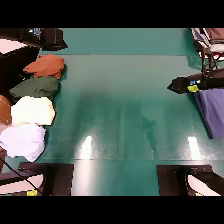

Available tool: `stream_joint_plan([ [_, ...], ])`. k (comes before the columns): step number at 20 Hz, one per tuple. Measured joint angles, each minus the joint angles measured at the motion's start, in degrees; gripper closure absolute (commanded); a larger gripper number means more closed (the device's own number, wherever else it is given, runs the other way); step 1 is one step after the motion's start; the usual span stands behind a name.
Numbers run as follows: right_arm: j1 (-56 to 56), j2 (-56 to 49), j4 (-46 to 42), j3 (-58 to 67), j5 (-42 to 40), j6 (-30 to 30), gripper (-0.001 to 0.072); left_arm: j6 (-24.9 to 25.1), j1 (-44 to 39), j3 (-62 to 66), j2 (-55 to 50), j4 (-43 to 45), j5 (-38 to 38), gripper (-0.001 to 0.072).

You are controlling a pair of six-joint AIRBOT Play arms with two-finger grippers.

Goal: Fold the shirts.

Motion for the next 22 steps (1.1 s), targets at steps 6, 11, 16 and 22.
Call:
stream_joint_plan([
  [6, 0.00, 0.02, 0.00, 0.00, 0.22, 0.00, 0.0694, -0.02, 0.00, 0.00, 0.00, 0.00, 0.02, 0.0684],
  [11, 0.02, 0.02, 0.00, 0.00, 0.44, -0.02, 0.0694, -0.02, 0.00, -0.02, 0.00, 0.00, 0.02, 0.0684],
  [16, 0.00, 0.02, 0.00, 0.00, 0.48, -0.02, 0.0694, -0.02, 0.00, -0.02, 0.00, -0.17, 0.04, 0.0684],
  [22, 0.02, 0.02, -0.02, 0.00, 0.48, -0.02, 0.0694, 0.09, -0.02, 0.00, -0.02, 1.75, 3.17, 0.0673],
])
